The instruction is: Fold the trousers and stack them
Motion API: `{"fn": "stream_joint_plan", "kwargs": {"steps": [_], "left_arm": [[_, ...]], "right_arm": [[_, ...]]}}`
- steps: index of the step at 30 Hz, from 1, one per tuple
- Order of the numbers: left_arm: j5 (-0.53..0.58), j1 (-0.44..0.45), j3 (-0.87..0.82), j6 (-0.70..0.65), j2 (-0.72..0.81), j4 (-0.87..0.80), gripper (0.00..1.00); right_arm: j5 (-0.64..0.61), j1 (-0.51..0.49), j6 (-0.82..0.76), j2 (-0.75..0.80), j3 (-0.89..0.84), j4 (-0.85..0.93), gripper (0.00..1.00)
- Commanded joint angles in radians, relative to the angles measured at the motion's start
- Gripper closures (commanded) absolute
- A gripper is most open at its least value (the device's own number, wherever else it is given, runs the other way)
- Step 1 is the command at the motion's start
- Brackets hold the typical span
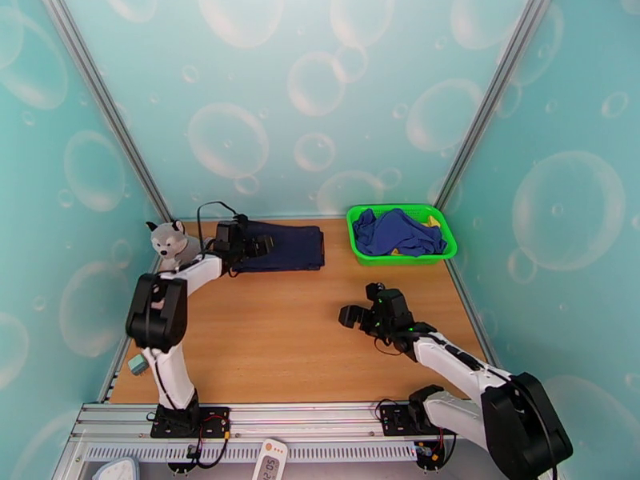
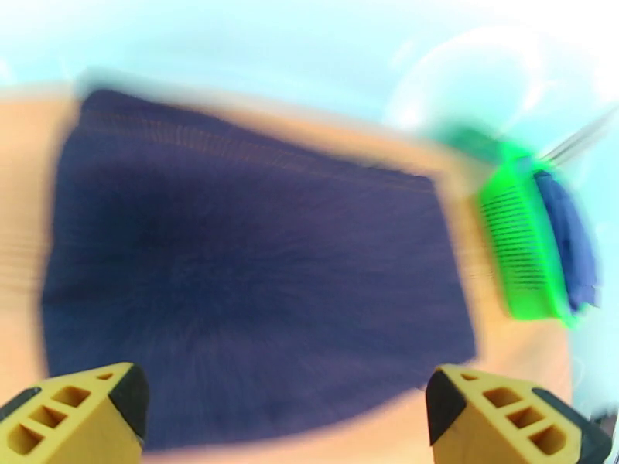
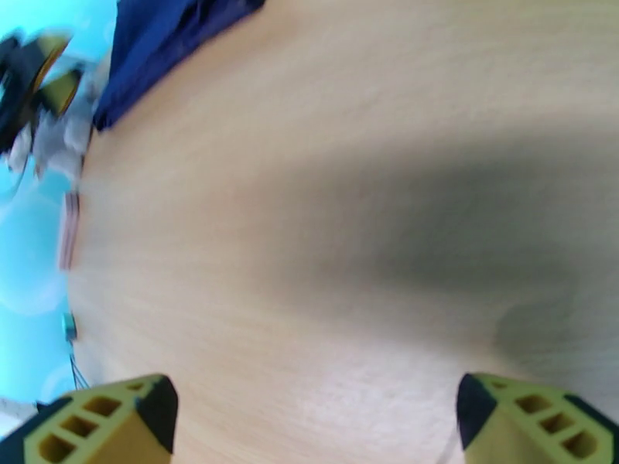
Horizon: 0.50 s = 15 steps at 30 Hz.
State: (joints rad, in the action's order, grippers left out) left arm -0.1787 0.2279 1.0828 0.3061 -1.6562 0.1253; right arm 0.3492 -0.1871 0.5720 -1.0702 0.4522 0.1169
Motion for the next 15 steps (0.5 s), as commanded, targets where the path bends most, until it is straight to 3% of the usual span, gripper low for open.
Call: {"fn": "stream_joint_plan", "kwargs": {"steps": [1,4,7,11,15], "left_arm": [[0.171,0.007,-0.24,-0.051,0.312,0.237,0.01],[0.352,0.004,-0.442,-0.117,0.558,0.204,0.01],[0.494,0.002,-0.613,-0.174,0.73,0.175,0.01],[0.589,0.001,-0.832,-0.207,0.873,0.228,0.01],[0.605,-0.003,-1.03,-0.213,0.91,0.456,0.01]], "right_arm": [[0.02,0.163,-0.08,0.117,0.043,0.005,0.01],[-0.05,0.265,-0.191,0.24,-0.001,-0.065,0.01],[-0.183,0.268,-0.289,0.361,-0.122,-0.21,0.01],[-0.33,0.275,-0.344,0.443,-0.249,-0.332,0.01],[-0.334,0.281,-0.418,0.418,-0.32,-0.432,0.01]]}}
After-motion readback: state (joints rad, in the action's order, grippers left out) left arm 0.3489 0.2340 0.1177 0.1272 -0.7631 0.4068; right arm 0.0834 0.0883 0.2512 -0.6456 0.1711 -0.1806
